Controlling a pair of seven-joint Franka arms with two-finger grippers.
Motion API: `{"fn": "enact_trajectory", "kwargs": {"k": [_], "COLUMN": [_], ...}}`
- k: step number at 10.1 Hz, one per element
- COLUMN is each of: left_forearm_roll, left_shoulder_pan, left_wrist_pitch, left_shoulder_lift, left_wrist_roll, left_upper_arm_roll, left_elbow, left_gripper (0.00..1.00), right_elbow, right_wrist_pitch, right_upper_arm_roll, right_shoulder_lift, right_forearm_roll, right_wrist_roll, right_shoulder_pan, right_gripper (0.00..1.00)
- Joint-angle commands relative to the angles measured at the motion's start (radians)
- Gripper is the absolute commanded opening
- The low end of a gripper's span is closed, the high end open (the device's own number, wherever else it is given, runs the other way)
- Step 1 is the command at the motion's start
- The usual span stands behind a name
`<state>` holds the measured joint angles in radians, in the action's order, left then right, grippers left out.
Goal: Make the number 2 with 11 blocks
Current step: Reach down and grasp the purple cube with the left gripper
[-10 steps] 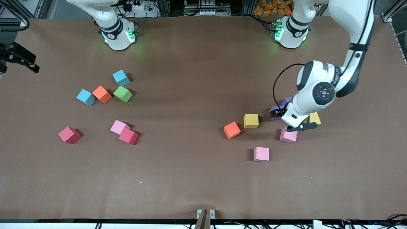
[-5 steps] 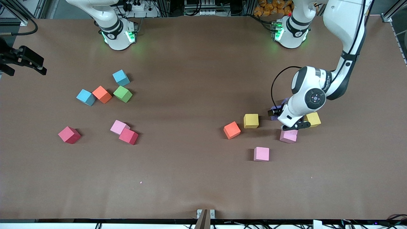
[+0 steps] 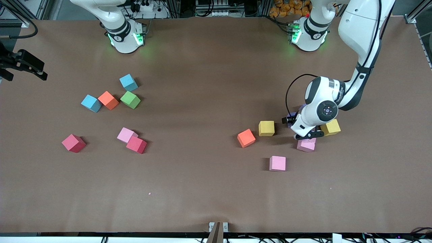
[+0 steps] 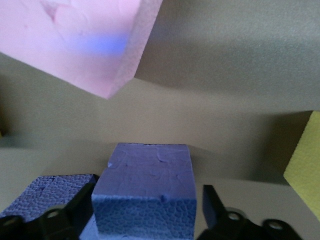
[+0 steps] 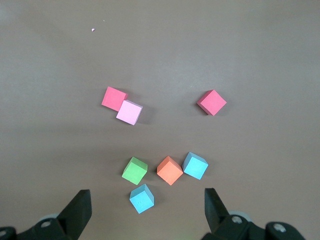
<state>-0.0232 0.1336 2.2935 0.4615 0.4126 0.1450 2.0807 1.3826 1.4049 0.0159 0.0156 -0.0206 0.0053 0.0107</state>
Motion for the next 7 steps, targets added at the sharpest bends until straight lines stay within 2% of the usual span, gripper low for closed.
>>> {"fn": "enact_trajectory", "kwargs": {"k": [1, 2, 4, 6, 7], "left_forearm_roll": [-0.029, -0.029, -0.029, -0.027, -0.024], "left_shoulder_pan": [0.009, 0.009, 0.061, 0.087, 0.089], "left_wrist_pitch": [0.004, 0.001, -0.015, -0.089, -0.092], "left_shoulder_lift": [-0.003, -0.023, -0.084, -0.151, -0.150], "left_wrist_roll": [0.009, 0.024, 0.131, 0.283, 0.340], "left_upper_arm_roll": [-0.001, 0.001, 0.019, 0.123, 0.187], "left_elbow": [-0.010, -0.013, -0.014, -0.037, -0.056], "left_gripper": [0.06, 0.00, 0.00, 0.00, 0.00], "right_elbow": [-0.017, -0.016, -0.014, -0.008, -0.007], "right_wrist_pitch": [-0.004, -0.004, -0.010, -0.010, -0.007], "right_upper_arm_roll": [0.001, 0.001, 0.001, 0.006, 0.006], "right_shoulder_lift": [0.009, 0.009, 0.009, 0.009, 0.009], "right_forearm_roll": [-0.010, -0.010, -0.009, -0.012, -0.016], "right_wrist_roll": [0.004, 0.004, 0.004, 0.002, 0.002], "right_shoulder_pan": [-0.005, -0.003, 0.001, 0.012, 0.017], "right_gripper": [1.00, 1.00, 1.00, 1.00, 1.00]}}
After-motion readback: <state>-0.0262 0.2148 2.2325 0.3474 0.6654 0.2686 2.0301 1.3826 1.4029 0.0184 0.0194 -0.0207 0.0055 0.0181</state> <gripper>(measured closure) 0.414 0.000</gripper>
